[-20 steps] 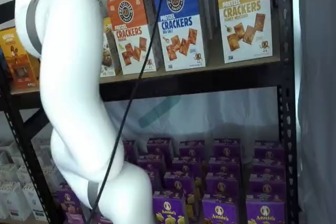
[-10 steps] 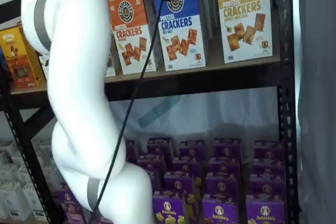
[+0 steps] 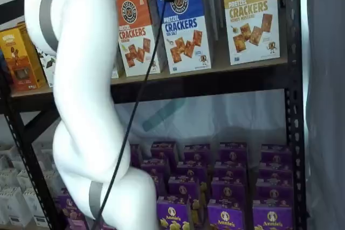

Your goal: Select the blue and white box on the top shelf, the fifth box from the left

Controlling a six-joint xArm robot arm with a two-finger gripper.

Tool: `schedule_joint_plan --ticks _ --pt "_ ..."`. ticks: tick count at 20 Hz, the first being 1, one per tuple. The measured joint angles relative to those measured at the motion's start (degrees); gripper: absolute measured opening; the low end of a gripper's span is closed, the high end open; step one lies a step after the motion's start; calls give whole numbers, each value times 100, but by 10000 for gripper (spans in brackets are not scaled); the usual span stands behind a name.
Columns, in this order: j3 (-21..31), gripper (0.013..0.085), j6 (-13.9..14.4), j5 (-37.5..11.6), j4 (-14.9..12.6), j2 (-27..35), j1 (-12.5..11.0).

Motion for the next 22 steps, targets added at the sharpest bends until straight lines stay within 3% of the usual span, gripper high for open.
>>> schedule_joint_plan --ticks 10,18,21,22 --pt "-24 850 1 118 -421 35 154" --pt "141 850 42 70 -543 -31 246" --pt "222 730 53 9 -510 -68 250" --pt "236 730 54 -3 -503 -75 249"
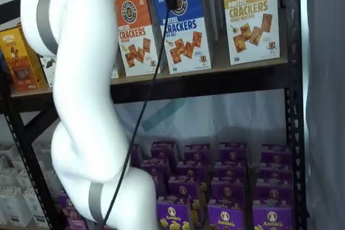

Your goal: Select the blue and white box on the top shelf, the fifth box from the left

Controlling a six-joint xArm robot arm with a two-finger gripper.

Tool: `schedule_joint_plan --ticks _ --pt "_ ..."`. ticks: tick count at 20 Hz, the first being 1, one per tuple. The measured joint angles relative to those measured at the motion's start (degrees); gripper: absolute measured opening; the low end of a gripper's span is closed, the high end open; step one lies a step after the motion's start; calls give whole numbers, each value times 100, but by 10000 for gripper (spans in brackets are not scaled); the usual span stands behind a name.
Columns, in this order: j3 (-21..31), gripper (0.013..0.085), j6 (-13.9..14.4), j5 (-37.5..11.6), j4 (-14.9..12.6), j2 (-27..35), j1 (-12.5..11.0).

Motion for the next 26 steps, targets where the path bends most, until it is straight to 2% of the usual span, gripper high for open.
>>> schedule_joint_plan --ticks 2,13,16,26 --pt "24 650 1 -18 11 -8 -1" --pt "-32 650 -48 48 108 34 -87" --pt "-37 570 -56 64 121 29 -101" --pt "-1 570 -26 183 203 -103 -114"
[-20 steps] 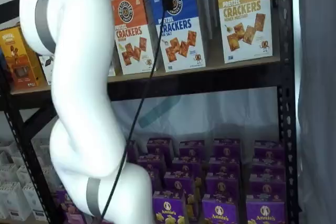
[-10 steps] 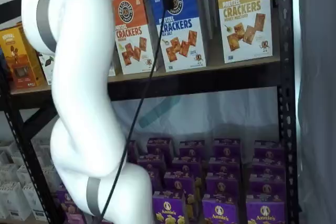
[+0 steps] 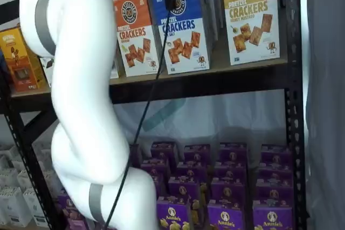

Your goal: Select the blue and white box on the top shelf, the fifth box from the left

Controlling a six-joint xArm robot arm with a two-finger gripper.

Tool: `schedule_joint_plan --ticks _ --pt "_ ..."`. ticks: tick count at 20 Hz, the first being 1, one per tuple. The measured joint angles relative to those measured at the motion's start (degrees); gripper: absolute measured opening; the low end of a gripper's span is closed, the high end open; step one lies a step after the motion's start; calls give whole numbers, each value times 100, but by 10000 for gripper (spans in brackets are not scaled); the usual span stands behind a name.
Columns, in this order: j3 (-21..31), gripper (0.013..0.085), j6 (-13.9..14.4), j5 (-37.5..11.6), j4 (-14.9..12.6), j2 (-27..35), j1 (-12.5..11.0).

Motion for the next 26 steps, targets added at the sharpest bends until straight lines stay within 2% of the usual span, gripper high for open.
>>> schedule_joint_plan --ticks 9,14,22,26 --pt "168 570 80 509 -41 -365 59" --pt "691 570 100 632 -71 -918 82" --pt "1378 570 -37 648 -145 -1483 -20" --pt "1728 570 -121 586 -92 -1726 -115"
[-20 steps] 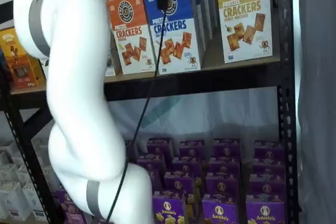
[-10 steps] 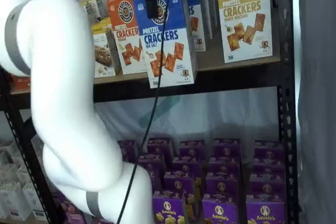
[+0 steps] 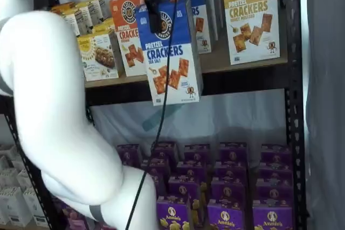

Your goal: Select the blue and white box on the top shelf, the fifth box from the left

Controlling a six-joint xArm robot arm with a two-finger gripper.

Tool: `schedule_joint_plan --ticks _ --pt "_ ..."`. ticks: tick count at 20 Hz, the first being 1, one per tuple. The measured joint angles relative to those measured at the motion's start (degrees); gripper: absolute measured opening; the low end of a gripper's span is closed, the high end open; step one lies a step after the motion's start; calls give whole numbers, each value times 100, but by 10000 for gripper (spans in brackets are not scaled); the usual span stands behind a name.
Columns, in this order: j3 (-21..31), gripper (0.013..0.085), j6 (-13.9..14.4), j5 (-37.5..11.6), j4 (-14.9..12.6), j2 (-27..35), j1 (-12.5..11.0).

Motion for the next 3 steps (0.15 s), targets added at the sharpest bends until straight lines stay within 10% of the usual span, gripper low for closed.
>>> schedule_joint_plan --ticks 3 --pt "217 570 -62 -23 28 -141 -62"
